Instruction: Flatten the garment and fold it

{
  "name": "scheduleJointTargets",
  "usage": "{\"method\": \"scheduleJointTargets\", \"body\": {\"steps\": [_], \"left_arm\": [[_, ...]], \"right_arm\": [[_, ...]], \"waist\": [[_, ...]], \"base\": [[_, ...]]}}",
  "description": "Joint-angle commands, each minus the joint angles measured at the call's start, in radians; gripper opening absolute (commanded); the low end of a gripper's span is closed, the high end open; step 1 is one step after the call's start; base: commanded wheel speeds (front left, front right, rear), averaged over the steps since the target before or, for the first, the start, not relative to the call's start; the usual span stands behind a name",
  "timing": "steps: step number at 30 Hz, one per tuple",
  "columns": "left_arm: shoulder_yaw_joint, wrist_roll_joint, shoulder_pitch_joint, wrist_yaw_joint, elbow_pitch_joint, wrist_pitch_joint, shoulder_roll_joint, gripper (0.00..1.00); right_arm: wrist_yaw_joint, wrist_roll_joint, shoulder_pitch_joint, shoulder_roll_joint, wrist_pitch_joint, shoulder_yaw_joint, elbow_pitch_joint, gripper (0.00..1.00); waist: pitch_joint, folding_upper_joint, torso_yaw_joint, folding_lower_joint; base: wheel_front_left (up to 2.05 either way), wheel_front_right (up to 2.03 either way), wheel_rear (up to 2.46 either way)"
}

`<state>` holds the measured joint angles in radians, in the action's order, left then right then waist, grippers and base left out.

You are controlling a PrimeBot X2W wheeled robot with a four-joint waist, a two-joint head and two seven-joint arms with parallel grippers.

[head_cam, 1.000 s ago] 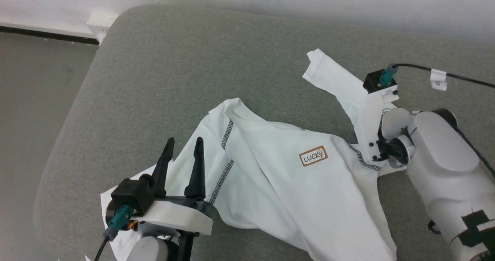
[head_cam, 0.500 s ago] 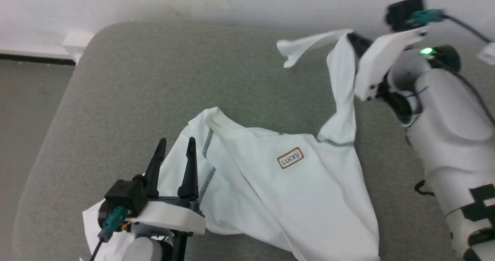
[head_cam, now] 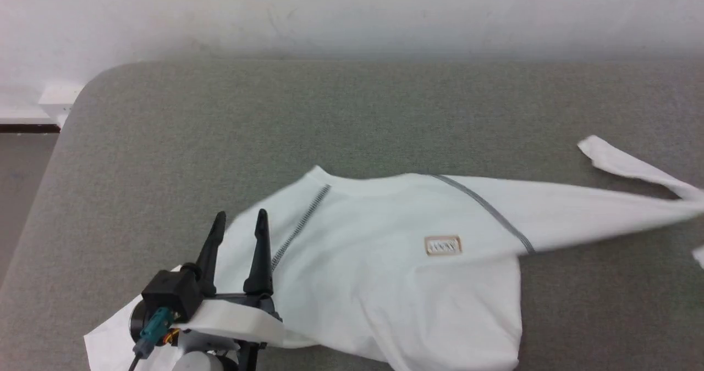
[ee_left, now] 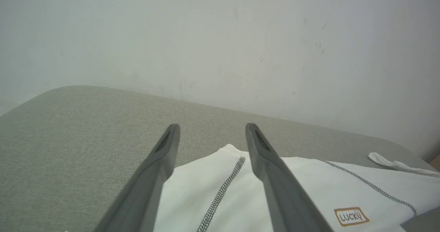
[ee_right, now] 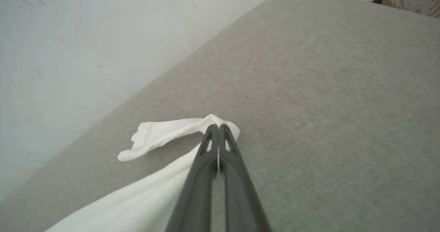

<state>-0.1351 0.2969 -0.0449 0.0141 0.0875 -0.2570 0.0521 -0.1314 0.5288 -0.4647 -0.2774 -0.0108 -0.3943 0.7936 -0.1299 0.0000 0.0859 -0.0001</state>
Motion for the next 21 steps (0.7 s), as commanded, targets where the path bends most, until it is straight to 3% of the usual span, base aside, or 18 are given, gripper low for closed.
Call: {"method": "scheduleJointTargets", "body": {"steps": [1,7,8,9,10,15,21], "left_arm": [[0.01,-0.014,0.011,0.003,-0.001,-0.005,-0.002,1.0],[0.029,-0.02,0.023,0.001,0.01,-0.005,-0.002,1.0],[0.033,-0.021,0.025,0.002,0.012,-0.005,-0.002,1.0],[0.037,-0.022,0.029,0.004,0.014,-0.005,-0.002,1.0],[0.042,-0.022,0.033,0.007,0.014,-0.005,-0.001,1.0],[0.066,-0.019,0.043,0.014,0.026,-0.005,0.013,1.0],[0.085,-0.017,0.038,0.023,0.043,0.012,0.045,1.0]], "right_arm": [[0.001,-0.003,0.05,-0.001,0.012,-0.063,-0.018,0.0],[0.001,-0.037,0.218,0.06,-0.02,-0.213,-0.13,0.0],[0.001,-0.049,0.243,0.076,-0.028,-0.223,-0.155,0.04],[0.001,-0.059,0.263,0.094,-0.035,-0.23,-0.182,0.35],[0.001,-0.08,0.28,0.108,-0.039,-0.22,-0.212,1.0],[0.001,-0.177,0.32,0.158,-0.01,-0.144,-0.372,1.0],[0.001,-0.377,0.357,0.163,0.088,0.046,-0.541,1.0]], "waist": [[0.0,0.0,-0.014,0.0001],[0.01,0.0,-0.029,0.0001],[0.011,0.0,-0.032,0.0001],[0.013,0.0,-0.036,0.0001],[0.013,0.0,-0.043,0.0001],[0.022,0.0,-0.065,0.0001],[0.048,0.0,-0.078,0.0001]], "base": [[0.0,0.0,0.0],[0.0,0.0,0.0],[0.0,0.0,0.0],[0.0,0.0,0.0],[0.0,0.0,0.0],[0.0,0.0,0.0],[0.0,0.0,0.0]]}}
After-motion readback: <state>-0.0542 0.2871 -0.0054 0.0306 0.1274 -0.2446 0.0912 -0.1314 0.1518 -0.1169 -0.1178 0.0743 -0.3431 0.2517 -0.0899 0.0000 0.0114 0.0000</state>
